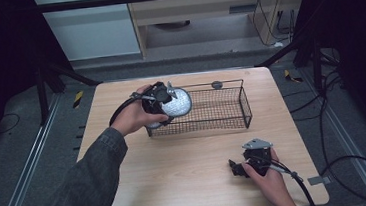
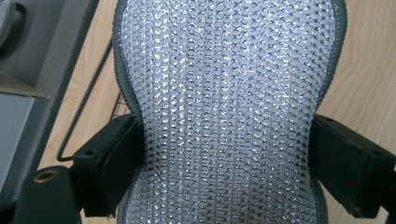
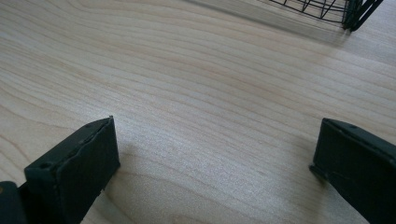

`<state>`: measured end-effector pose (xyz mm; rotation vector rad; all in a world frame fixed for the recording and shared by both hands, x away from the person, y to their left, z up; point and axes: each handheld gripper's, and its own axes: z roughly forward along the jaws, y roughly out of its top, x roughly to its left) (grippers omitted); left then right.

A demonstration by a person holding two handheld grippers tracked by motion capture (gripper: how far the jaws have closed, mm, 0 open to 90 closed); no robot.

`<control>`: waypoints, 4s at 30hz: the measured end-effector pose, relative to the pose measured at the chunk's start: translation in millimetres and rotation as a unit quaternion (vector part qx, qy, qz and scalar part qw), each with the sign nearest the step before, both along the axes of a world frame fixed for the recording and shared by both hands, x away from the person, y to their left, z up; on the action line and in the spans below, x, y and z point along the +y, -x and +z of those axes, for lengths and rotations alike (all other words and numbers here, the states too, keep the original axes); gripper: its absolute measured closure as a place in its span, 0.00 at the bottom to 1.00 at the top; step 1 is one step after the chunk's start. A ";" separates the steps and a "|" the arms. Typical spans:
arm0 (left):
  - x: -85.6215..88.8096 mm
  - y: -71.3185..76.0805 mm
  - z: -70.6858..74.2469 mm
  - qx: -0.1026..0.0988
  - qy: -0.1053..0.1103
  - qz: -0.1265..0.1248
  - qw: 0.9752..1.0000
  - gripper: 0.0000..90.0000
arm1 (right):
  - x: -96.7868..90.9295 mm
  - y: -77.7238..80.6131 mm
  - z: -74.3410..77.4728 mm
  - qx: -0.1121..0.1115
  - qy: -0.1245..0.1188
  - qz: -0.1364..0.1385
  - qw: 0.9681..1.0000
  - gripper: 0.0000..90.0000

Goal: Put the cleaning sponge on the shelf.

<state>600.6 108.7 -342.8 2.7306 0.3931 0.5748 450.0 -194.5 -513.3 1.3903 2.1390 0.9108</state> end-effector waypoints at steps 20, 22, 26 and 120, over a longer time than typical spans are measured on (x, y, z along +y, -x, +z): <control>-14.4 -17.4 6.1 -0.033 -0.006 -0.009 0.999 0.14 | -3.6 6.1 -0.2 -0.002 0.001 0.002 1.000 0.00; -15.5 -20.1 5.0 -0.035 -0.008 -0.013 0.999 0.14 | -3.8 6.1 -0.2 -0.002 0.001 0.002 1.000 0.00; -17.9 -26.1 5.8 -0.042 -0.008 -0.017 0.999 0.14 | -4.8 6.4 -0.1 -0.001 0.003 0.005 1.000 0.00; -24.4 -39.3 -33.5 -0.028 0.010 -0.005 1.000 0.14 | -7.4 9.2 -0.3 -0.002 0.002 0.003 1.000 0.00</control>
